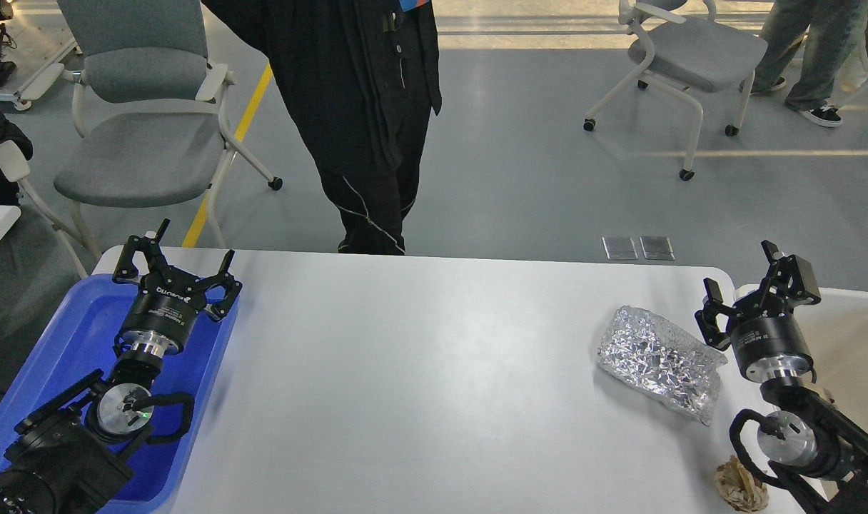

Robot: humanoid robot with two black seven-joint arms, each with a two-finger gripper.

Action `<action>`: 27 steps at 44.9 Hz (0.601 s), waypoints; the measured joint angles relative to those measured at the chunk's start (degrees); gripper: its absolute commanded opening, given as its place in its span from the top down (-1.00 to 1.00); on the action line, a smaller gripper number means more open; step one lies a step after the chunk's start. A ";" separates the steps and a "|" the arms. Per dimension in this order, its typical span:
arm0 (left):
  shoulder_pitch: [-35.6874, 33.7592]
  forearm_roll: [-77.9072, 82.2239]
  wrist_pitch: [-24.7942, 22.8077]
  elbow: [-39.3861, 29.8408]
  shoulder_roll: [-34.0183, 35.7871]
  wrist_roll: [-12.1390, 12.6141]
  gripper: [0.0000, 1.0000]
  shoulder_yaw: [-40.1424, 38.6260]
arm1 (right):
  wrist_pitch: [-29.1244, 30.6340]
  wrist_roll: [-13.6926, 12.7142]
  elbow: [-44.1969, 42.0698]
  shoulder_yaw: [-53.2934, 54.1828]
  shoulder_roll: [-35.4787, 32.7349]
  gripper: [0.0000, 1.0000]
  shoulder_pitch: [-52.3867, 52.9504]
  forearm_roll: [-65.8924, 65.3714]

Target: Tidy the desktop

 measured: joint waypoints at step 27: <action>-0.04 -0.01 0.12 -0.01 0.00 0.01 -1.00 -0.05 | 0.20 0.00 0.12 0.17 -0.21 -1.00 0.21 0.00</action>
